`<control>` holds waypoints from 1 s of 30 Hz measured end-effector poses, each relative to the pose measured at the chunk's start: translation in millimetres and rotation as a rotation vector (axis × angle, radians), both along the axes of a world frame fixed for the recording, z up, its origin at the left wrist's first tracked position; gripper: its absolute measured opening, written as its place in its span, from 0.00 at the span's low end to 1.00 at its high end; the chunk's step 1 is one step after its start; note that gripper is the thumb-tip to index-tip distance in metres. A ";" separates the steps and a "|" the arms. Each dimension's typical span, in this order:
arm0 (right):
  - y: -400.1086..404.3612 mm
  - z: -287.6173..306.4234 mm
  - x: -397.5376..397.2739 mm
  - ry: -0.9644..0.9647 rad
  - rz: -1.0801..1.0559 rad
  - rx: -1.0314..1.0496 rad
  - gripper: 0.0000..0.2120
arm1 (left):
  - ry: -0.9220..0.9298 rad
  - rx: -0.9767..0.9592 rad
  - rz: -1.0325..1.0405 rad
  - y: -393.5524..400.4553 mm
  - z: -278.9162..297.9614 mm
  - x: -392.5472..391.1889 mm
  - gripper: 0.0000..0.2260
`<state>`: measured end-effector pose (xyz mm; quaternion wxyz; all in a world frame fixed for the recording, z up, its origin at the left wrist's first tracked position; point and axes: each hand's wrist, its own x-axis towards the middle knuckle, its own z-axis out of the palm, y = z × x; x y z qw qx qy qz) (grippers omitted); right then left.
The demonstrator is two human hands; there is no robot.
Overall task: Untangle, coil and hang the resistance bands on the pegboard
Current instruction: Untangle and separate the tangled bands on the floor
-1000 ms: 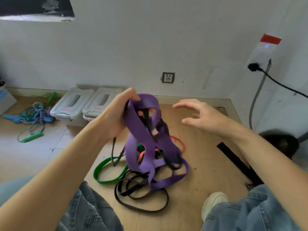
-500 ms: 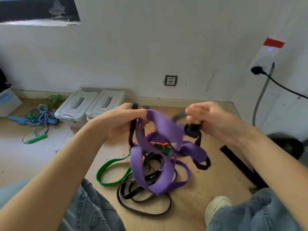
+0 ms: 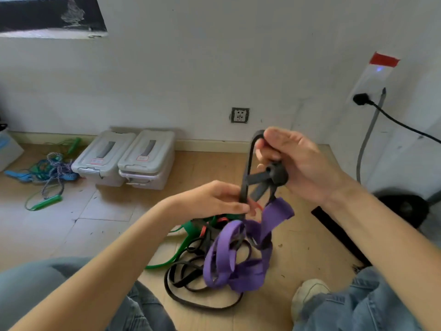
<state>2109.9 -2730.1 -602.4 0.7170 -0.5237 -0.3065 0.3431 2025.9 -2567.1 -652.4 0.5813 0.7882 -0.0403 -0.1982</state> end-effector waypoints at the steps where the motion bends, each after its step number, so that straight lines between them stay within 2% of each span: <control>1: -1.7 2.0 2.0 0.048 -0.031 0.022 0.09 | 0.006 -0.037 0.022 -2.6 -0.3 -0.2 0.09; 4: -4.2 -0.3 4.9 0.080 -0.155 -0.046 0.10 | -0.045 -0.195 0.133 2.9 6.5 2.8 0.08; 6: -2.4 -4.5 1.9 0.108 -0.169 -0.064 0.11 | -0.065 -0.313 0.082 6.0 10.2 3.3 0.07; 9: 2.2 -7.2 -2.4 0.129 -0.131 -0.031 0.13 | -0.080 -0.258 0.000 -9.6 3.9 -2.4 0.05; 12: 0.6 -9.4 1.3 0.108 -0.146 -0.047 0.16 | -0.164 -0.307 0.228 -12.1 7.9 1.1 0.10; 15: -5.0 -17.2 1.1 -0.077 -0.038 -0.307 0.22 | -0.206 -0.557 0.380 4.2 29.6 4.3 0.10; 17: -2.8 -24.9 -7.4 -0.204 0.065 -0.460 0.21 | -0.205 -0.622 0.385 11.5 39.2 3.0 0.10; 22: 6.4 -30.0 -11.3 -0.377 -0.160 -0.544 0.09 | -0.145 -0.377 0.495 8.0 34.9 1.7 0.12; 25: 6.0 -30.2 -7.3 -0.520 -0.229 -0.587 0.04 | -0.120 -0.078 0.652 15.2 28.1 5.5 0.13; 26: 5.3 -30.7 -5.3 -0.483 -0.252 -0.582 0.05 | -0.103 0.068 0.704 17.1 23.4 6.4 0.13; 28: 1.8 -27.9 -0.6 -0.290 -0.312 -0.527 0.07 | -0.081 0.326 0.785 20.6 16.2 6.9 0.13; 29: -1.1 -26.4 3.3 -0.220 -0.345 -0.514 0.09 | -0.078 0.355 0.817 23.1 15.4 6.2 0.13; 30: -3.7 -24.2 7.2 -0.199 -0.367 -0.544 0.10 | -0.078 0.303 0.840 25.5 17.4 5.1 0.13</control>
